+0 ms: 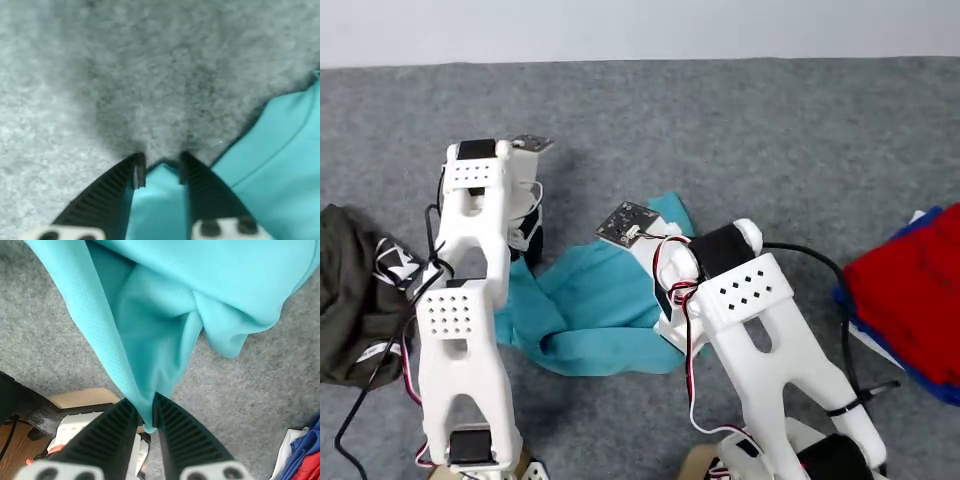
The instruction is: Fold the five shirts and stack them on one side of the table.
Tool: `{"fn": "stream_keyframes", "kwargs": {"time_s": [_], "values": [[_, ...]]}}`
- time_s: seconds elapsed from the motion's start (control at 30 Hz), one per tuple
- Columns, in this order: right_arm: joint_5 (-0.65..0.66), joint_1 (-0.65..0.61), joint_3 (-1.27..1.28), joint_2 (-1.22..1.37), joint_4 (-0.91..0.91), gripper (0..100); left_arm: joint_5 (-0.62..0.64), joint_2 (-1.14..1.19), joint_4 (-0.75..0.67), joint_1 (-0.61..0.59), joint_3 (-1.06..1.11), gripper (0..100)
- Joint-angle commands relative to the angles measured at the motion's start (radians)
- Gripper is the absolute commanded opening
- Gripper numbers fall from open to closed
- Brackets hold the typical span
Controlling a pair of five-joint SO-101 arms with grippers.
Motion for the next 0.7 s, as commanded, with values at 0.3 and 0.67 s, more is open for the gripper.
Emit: {"fn": "stream_keyframes", "kwargs": {"time_s": [0.3, 0.67], "values": [[-0.006, 0.013, -0.014, -0.042, 0.016, 1.0, -0.006, -0.229, 0.018, -0.017, 0.002, 0], [-0.006, 0.071, -0.083, -0.044, 0.022, 1.0, -0.006, -0.569, 0.018, -0.012, 0.117, 0]]}}
